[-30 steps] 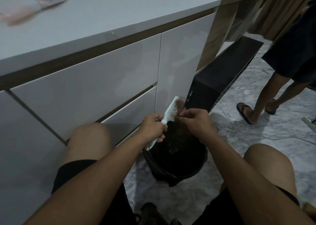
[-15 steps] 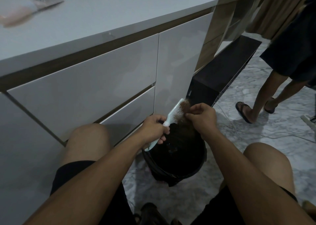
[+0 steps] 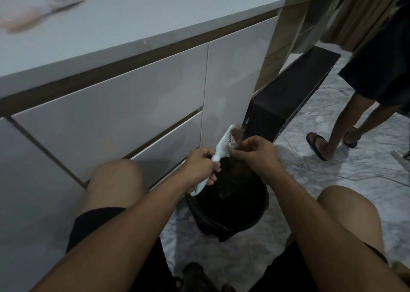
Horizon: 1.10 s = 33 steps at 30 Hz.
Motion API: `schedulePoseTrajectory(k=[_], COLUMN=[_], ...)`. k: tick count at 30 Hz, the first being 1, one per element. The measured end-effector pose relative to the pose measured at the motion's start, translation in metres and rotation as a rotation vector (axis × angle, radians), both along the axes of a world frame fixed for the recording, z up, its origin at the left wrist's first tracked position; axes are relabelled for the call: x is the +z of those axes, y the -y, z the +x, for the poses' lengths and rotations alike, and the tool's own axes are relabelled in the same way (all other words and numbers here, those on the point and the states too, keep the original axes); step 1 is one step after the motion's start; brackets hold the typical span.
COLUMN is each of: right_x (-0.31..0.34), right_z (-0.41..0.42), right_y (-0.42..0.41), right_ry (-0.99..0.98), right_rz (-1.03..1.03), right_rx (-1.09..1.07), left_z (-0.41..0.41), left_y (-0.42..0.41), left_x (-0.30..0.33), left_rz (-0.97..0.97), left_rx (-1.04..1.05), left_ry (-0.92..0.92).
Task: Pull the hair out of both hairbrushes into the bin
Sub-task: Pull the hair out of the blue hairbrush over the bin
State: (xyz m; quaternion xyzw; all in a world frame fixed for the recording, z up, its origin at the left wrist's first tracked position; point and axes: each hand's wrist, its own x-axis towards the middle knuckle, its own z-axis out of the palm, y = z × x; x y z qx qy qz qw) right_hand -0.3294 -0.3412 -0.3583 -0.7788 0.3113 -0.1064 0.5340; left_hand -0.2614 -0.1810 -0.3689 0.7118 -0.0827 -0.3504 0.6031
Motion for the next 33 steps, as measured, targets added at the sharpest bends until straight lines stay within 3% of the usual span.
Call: schedulePoseTrajectory(k=[9,14,19,26,33], right_x=[-0.001,0.001,0.000,0.003,0.020], right_z=[0.001,-0.005,-0.001,-0.001,-0.006], right_y=[-0.002,-0.012,-0.017,-0.018,-0.007], right_ry=[-0.023,0.172,0.061,0.111,0.064], right_rz=[-0.203,-0.584,-0.753,-0.776,-0.507], right_rx=[-0.036,0.176,0.243,0.207,-0.033], left_z=[0.000,0.002,0.002,0.002,0.006], left_y=[0.000,0.001,0.002,0.003,0.000], left_x=[-0.005,-0.006,-0.010,-0.010,-0.008], left_rz=[0.031,0.034,0.044,0.056,0.014], left_rx=[0.017,0.022,-0.007,0.006,0.031], left_ry=[0.025,0.021,0.028,0.036,0.006])
